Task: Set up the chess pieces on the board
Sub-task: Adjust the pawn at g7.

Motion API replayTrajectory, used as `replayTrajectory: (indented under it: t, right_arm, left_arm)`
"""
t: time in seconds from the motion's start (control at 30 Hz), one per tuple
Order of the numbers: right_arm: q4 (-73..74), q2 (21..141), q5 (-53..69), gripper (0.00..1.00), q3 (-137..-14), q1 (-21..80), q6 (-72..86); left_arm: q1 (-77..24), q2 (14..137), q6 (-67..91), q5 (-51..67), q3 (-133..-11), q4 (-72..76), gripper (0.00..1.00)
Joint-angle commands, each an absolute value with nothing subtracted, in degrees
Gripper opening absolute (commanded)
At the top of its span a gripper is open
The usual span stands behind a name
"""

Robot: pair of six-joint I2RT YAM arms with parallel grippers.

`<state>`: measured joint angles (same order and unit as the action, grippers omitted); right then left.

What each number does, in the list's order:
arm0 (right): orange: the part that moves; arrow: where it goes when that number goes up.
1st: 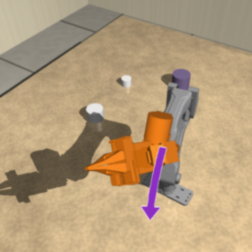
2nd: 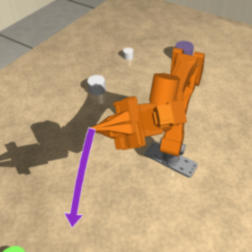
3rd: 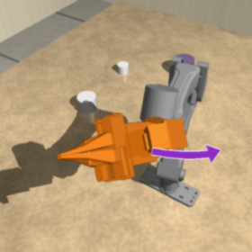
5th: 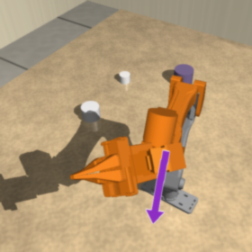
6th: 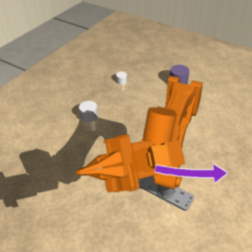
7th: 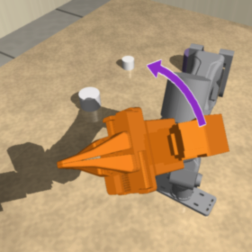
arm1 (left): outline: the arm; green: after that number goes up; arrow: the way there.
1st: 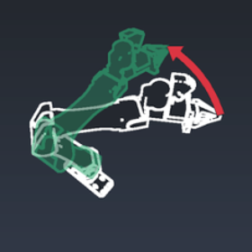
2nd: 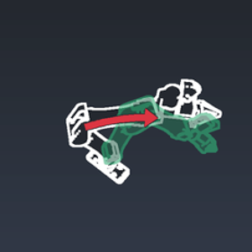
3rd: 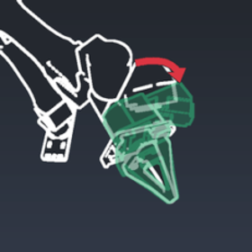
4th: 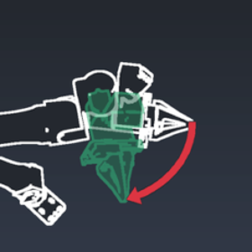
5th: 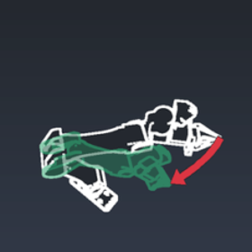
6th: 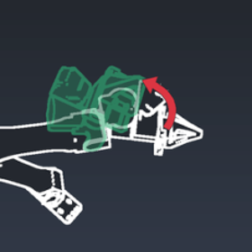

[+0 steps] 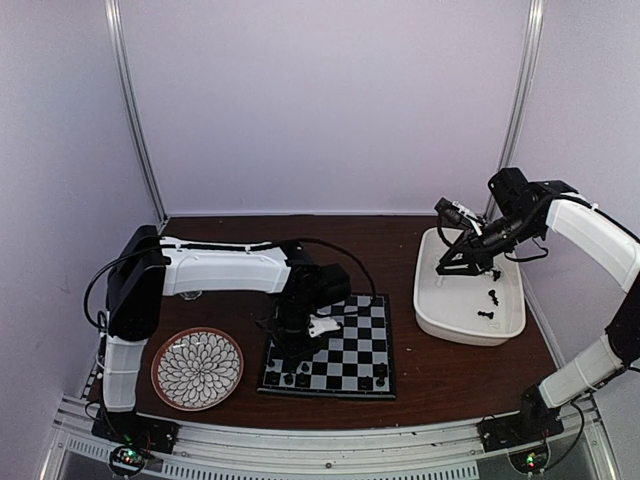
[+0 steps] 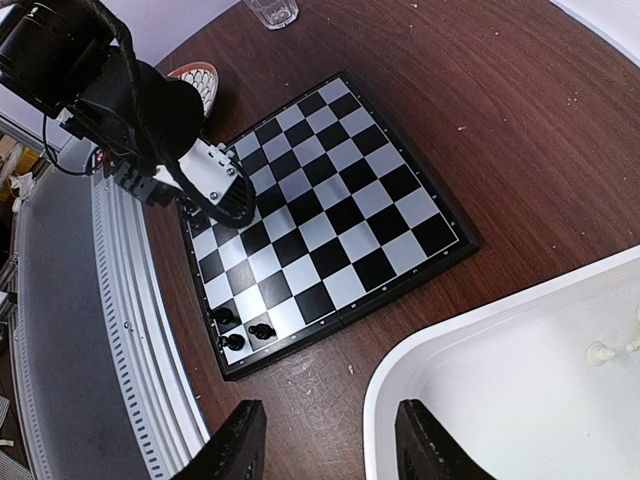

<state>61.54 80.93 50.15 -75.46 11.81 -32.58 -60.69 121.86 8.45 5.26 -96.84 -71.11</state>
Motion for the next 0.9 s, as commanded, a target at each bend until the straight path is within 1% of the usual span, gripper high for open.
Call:
replayTrajectory:
  t: [0.0,0.23,0.4,0.63,0.87]
  right_arm:
    - [61.8,81.1,51.2,0.48,-75.0,12.0,-32.2]
    - [61.8,81.1,51.2,0.48,-75.0,12.0,-32.2]
    - [61.7,81.1,51.2,0.48,-75.1,12.0,-32.2]
    - [61.7,81.3,51.3,0.48,-75.1,12.0,-32.2]
    - [61.7,81.4,51.3,0.48,-75.2,12.1,-32.2]
  left_arm:
    - [-60.2,122.7,8.1,4.6,-96.3,-70.9,0.06]
    - [-59.7,122.7,8.1,3.4,-96.1,-71.4,0.01]
    - [-59.4,122.7,8.2,2.0,-96.2,-71.6,0.00]
    - [-59.0,122.7,8.5,1.1,-96.2,-71.7,0.00]
    - [-59.0,122.4,8.5,2.7,-96.6,-71.7,0.02]
